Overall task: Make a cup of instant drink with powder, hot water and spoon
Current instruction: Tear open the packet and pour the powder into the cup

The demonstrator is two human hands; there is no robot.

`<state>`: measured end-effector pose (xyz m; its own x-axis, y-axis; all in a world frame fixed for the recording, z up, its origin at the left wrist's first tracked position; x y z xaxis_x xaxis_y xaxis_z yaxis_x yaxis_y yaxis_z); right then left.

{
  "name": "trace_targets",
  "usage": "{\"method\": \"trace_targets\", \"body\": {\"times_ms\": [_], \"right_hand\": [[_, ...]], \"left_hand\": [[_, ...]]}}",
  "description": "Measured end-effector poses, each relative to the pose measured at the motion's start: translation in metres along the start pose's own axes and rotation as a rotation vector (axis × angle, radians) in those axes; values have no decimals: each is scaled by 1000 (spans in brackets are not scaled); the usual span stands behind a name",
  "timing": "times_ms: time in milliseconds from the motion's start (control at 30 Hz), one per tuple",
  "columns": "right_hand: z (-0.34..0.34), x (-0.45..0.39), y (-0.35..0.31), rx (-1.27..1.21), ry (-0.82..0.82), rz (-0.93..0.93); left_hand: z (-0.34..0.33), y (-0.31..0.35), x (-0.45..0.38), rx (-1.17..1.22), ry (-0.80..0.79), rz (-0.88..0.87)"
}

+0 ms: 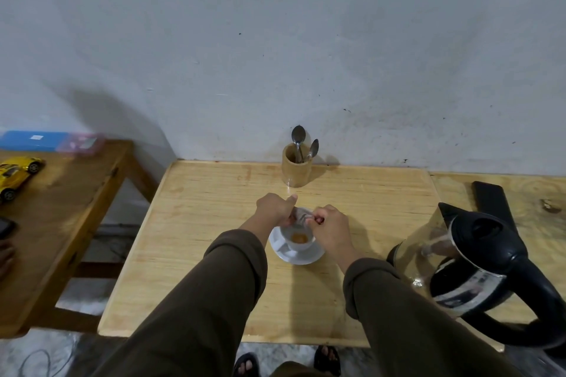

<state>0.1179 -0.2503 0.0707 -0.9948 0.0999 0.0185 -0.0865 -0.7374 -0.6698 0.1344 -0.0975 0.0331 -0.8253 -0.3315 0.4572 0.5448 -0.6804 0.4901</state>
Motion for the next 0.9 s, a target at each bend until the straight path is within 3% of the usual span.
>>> {"method": "trace_targets", "body": {"times_ms": [833,900], "right_hand": [[-2,4,-3,4,-37,14],[0,4,1,-50,-22,-12]], "left_hand": [[6,3,15,130,-49,16],[3,0,13,269,-84,46]]}}
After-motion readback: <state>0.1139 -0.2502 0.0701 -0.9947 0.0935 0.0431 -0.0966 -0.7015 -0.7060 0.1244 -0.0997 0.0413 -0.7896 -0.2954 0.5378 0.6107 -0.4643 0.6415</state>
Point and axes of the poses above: each hand's wrist, its own x-axis away from the middle knuckle, its own z-axis out of the back of the hand, y = z × x, the point moved 10 cm from there along -x, towards the middle knuckle, and after that the axes turned 10 degrees about y, right-handed, at the moved point
